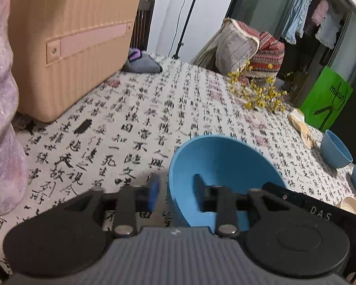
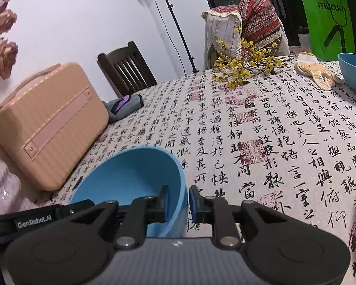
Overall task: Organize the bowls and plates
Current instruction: 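Open both grippers to release the blue bowl on the table, then pull both open grippers back and away from the placed blue bowl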
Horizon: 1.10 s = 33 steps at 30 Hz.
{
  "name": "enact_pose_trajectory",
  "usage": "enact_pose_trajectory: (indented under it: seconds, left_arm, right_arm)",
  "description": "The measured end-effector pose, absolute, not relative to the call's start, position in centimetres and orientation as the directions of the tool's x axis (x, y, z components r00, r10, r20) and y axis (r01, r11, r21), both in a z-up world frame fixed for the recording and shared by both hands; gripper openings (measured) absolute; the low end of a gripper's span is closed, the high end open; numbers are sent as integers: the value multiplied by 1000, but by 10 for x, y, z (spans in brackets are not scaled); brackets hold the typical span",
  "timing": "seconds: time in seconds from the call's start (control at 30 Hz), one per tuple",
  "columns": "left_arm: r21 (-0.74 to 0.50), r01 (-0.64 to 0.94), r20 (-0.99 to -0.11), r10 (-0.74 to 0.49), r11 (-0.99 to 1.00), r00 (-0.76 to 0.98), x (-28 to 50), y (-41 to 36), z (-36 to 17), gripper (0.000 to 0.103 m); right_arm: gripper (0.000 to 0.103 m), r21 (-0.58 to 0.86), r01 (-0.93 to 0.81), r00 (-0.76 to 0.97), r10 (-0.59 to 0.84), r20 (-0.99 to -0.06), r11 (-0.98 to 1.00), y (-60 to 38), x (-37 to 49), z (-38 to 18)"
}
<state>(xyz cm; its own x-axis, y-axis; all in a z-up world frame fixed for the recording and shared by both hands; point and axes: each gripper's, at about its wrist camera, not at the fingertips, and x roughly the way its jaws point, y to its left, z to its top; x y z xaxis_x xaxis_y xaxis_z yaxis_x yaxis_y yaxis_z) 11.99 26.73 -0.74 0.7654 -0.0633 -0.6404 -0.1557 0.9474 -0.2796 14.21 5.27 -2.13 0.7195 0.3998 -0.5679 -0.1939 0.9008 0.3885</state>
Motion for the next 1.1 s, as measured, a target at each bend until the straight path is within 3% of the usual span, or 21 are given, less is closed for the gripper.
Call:
enact_pose_trajectory:
  seconds: [0.07,0.17,0.23,0.33,0.47,1.1]
  left_arm:
    - [-278,-150,-618,-57,949,784,114,267,-2,51]
    - [-276,-147,-591,-47,950,806,106,267,5,79]
    - [-258,-142,-572,-32,956,820,101,263,9,81]
    - [-258,-102,-546,-58,961,836,95,257,13,102]
    - [-218,-60,-497,-58,974,866,80,240,19,103]
    - [-205,99,-299,-158,974,941,21,187,13,103]
  right_arm:
    - [41,398,-202,728,409,-550,895,48,139,-19]
    - [58,402,-213,742,415,-526,891,39,133,-16]
    - [64,407,-214,748,417,-516,888,32,129,-14]
    - [87,403,-226,766,417,-489,887,21,121,-12]
    - [103,313,-250,807,376,-455,916,10,102,-9]
    - [103,185,-199,911,251,-326,962,-71,4,-17]
